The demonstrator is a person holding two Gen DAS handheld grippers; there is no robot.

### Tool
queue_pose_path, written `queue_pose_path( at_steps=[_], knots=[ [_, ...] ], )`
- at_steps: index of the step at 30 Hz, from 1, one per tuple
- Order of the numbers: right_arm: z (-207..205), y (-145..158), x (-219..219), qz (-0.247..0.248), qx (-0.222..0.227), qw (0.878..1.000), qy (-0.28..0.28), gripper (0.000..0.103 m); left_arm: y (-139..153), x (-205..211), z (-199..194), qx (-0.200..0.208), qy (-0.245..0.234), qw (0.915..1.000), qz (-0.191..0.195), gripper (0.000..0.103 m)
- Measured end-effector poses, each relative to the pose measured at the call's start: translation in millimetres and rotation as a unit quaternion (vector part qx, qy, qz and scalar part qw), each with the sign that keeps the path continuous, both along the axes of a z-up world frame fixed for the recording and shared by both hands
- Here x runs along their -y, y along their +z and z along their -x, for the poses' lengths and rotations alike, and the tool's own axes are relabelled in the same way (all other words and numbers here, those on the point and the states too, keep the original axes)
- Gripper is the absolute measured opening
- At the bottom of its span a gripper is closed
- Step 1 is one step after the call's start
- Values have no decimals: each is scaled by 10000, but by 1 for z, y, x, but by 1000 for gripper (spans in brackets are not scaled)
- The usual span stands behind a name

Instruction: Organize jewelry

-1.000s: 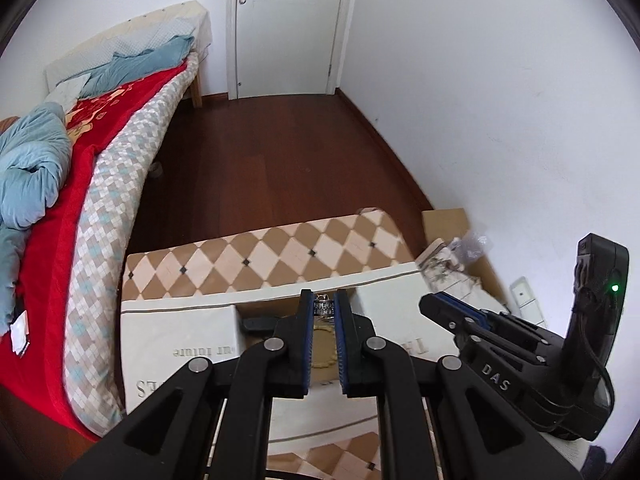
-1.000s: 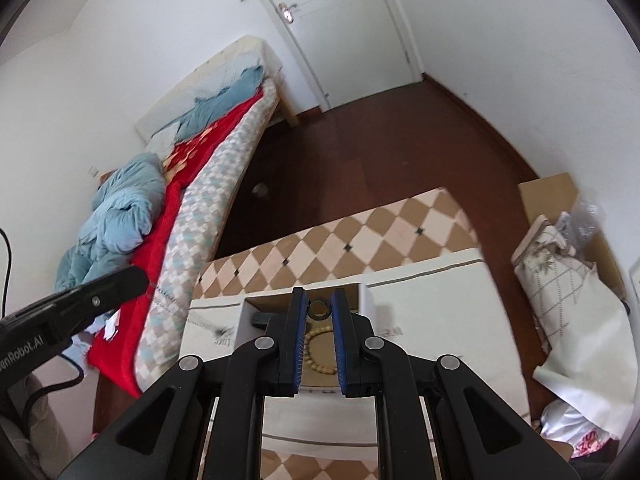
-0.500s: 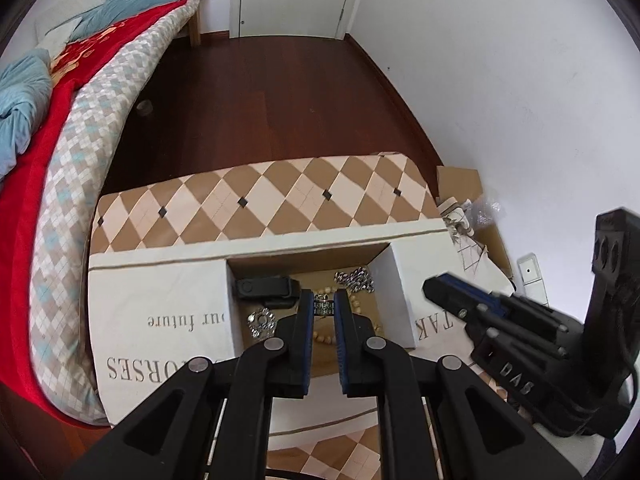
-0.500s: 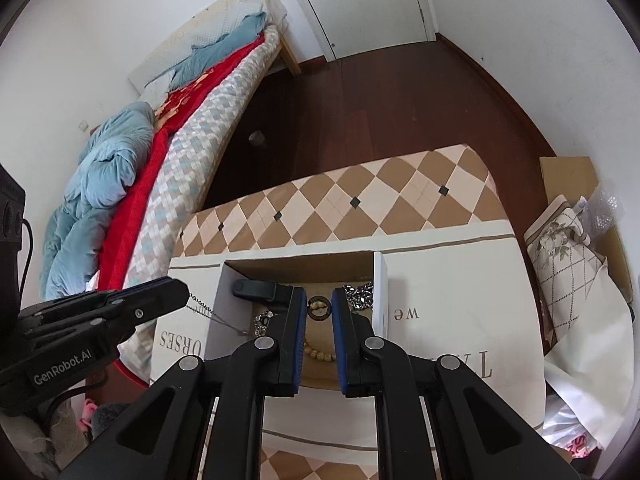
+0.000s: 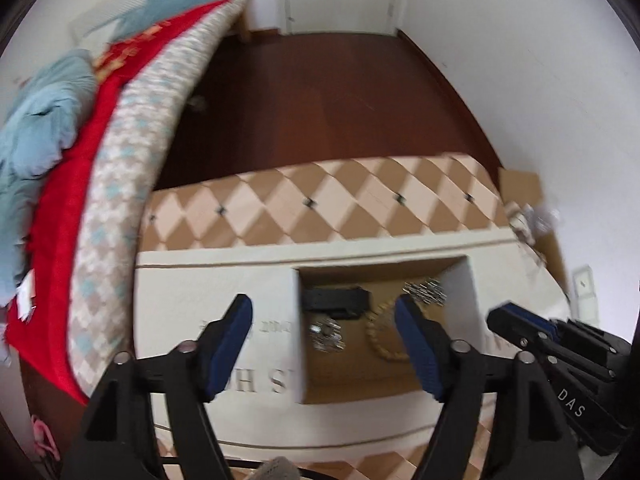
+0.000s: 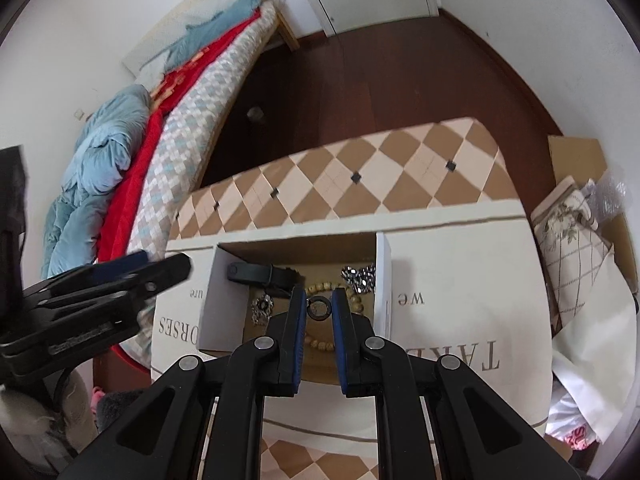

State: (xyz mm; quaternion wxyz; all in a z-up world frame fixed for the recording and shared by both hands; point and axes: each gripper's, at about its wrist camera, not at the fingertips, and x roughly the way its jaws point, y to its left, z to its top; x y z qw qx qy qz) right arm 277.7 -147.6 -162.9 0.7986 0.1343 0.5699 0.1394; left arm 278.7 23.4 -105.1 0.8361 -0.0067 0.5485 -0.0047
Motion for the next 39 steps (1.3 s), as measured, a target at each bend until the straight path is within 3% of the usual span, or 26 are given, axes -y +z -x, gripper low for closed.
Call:
queue_pose_path(
  at_steps=[1, 2, 4, 6, 9, 10, 11, 13, 14, 21, 27, 39],
  knots=[
    [-1, -4, 1, 10, -94, 9999, -60, 18, 1, -2, 2, 64, 47, 9999, -108, 75],
    [-2, -6, 2, 13, -150, 9998, -103, 30, 1, -5, 3, 116, 90, 9997, -219, 76],
    [-1, -7, 4, -3, -183, 9997, -178, 49, 2, -9, 6, 192, 140, 9989, -399, 91],
    [1, -7, 4, -5, -182, 9997, -168, 50, 2, -15, 10, 230, 243, 9981, -509, 100],
    [5, -3, 0, 242, -118, 9996, -121, 53, 3, -24, 17, 311, 362, 9972, -570, 100],
    [6, -1, -2, 431, -68, 9990, -119, 61, 2, -26, 18, 326, 378, 9973, -543, 102],
    [9, 1, -5, 667, -19, 9977, -110, 77, 2, -29, 21, 360, 417, 9969, -555, 103],
    [12, 2, -10, 1134, 2, 9935, -137, 100, 0, -31, 26, 412, 460, 9961, -625, 103],
    [15, 2, -12, 1393, -8, 9901, -174, 103, -1, -32, 29, 408, 477, 9958, -668, 103],
    [32, 4, -22, 2003, -13, 9796, -193, 103, -5, -36, 50, 282, 501, 9964, -617, 103],
    [49, 16, -23, 1996, 42, 9795, -251, 103, 5, -39, 71, 324, 556, 9960, -614, 103],
    [118, 93, -14, 1877, 757, 9783, -443, 103, 60, -38, 146, 643, 742, 9948, -272, 103]
  ],
)
